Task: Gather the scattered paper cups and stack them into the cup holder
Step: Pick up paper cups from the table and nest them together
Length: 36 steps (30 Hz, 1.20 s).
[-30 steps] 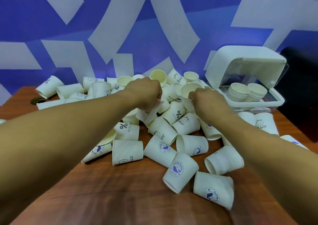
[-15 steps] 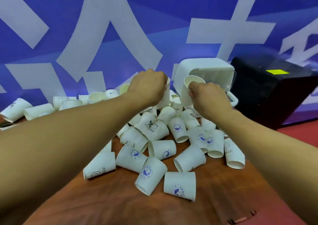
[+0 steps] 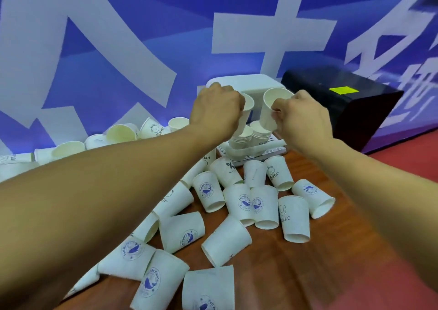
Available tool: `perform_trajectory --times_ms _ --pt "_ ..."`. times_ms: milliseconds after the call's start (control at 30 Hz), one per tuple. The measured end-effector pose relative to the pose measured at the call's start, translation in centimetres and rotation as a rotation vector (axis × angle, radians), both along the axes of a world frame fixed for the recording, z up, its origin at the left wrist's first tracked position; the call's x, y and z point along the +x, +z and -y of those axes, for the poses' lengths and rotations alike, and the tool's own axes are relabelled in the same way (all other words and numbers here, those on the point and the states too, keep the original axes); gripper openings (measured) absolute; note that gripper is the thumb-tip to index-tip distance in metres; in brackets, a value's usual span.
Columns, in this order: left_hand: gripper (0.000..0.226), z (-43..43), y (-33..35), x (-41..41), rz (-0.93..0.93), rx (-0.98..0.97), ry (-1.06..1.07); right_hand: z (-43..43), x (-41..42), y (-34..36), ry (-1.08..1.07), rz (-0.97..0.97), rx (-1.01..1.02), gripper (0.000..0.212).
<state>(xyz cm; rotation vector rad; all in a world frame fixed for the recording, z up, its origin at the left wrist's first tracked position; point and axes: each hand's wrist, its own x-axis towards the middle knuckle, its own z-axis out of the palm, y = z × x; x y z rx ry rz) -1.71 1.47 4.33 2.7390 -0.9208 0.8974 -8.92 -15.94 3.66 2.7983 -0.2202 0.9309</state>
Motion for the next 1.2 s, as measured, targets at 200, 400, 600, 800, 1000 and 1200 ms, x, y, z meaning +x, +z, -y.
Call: perform_trajectory --times_ms 200,400,600,800,1000,1200 --pt "0.013 2.2 -2.0 2.5 0.000 -0.015 -0.004 2.2 2.7 -1.6 0.047 -0.014 -0.012 0.023" --pt "0.014 3.7 -3.6 4.3 0.078 0.006 -0.025 3.5 4.8 -2.8 0.011 0.004 -0.034 0.022" --pt "0.016 4.5 -4.9 5.6 0.085 -0.037 -0.058 4.3 6.8 -4.0 0.025 -0.032 0.001 0.022" --pt "0.021 5.1 -5.5 6.0 0.032 -0.083 -0.094 3.8 7.9 -5.3 0.046 -0.115 0.005 0.015" --pt "0.023 5.2 -6.5 6.5 -0.017 -0.007 -0.098 3.9 8.3 -6.1 0.029 -0.176 -0.021 0.015" --pt "0.027 5.0 -8.2 6.4 -0.131 0.033 -0.069 3.8 8.5 -7.3 0.036 -0.299 -0.055 0.017"
